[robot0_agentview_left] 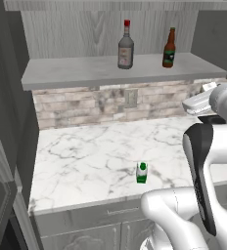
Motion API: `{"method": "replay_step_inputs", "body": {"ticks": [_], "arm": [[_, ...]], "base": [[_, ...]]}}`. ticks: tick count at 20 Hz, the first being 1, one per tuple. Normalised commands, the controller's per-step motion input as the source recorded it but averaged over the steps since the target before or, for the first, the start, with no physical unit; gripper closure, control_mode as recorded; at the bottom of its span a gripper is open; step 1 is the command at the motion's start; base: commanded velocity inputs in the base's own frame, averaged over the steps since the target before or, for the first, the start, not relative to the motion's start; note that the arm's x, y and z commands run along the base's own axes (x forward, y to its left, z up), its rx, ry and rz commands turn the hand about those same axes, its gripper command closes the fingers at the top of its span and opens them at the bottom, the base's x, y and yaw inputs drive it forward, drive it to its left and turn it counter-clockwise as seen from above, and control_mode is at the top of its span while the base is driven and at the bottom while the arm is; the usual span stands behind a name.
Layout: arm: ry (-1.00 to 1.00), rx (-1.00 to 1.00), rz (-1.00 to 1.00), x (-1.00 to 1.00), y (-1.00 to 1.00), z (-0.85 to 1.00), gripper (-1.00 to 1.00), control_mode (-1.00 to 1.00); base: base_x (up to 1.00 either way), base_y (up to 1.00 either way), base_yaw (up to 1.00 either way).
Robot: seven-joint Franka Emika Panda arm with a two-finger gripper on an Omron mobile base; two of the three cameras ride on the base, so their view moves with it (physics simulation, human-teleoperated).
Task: Sort all alcoholic drinks to one cabinet, and non-alcoholic drinks to the other.
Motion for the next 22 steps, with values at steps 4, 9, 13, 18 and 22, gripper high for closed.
{"method": "replay_step_inputs", "body": {"ticks": [4, 9, 13, 18, 22], "arm": [[0.0, 0.0, 0.0, 0.0, 0.0, 0.0, 1.0, 1.0], [0.0, 0.0, 0.0, 0.0, 0.0, 0.0, 1.0, 1.0], [0.0, 0.0, 0.0, 0.0, 0.0, 0.0, 1.0, 1.0], [0.0, 0.0, 0.0, 0.0, 0.0, 0.0, 1.0, 1.0], [0.0, 0.0, 0.0, 0.0, 0.0, 0.0, 1.0, 1.0]], "base": [[-0.43, 0.0, 0.0], [-0.55, 0.0, 0.0], [-0.6, 0.0, 0.0], [-0.55, 0.0, 0.0], [-0.52, 0.0, 0.0]]}}
